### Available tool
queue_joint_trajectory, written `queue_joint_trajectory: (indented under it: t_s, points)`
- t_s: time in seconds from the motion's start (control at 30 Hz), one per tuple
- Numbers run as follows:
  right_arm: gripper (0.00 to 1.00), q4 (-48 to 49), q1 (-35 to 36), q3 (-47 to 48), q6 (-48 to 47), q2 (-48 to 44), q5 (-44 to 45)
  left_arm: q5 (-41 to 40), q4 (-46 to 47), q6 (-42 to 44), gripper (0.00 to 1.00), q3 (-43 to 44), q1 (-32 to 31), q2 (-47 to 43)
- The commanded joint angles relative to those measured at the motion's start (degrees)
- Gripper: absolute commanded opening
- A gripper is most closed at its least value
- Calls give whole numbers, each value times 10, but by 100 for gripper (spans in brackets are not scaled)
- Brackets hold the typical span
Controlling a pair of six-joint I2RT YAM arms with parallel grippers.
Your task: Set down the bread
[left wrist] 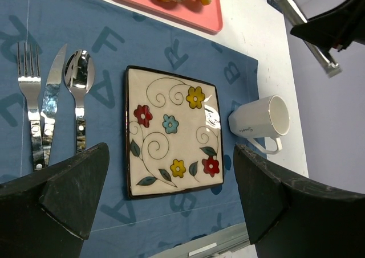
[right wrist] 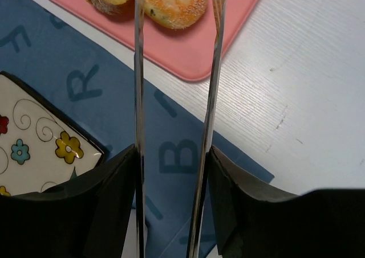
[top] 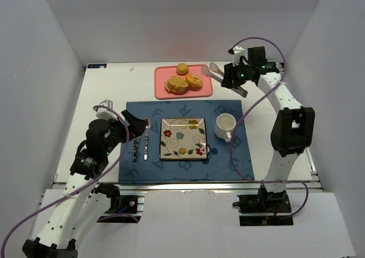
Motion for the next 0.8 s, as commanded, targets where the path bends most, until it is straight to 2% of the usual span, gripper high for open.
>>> queue_joint_trajectory:
  t_s: [0.0, 0.2, 0.53, 0.77]
  points:
    - [55, -12, 13, 55, -15, 15, -3, -18, -23, -5, 98, 28, 2, -10]
    - [56, -64, 56, 114, -75, 63, 36, -28, -37, -8, 98, 33, 2, -15]
    - [58, -50, 97, 90, -129, 68, 95, -32, -37, -12, 98, 28, 1, -15]
    - [58, -48, 114, 124, -138, 105, 157, -30, -32, -11, 98, 31, 2, -4]
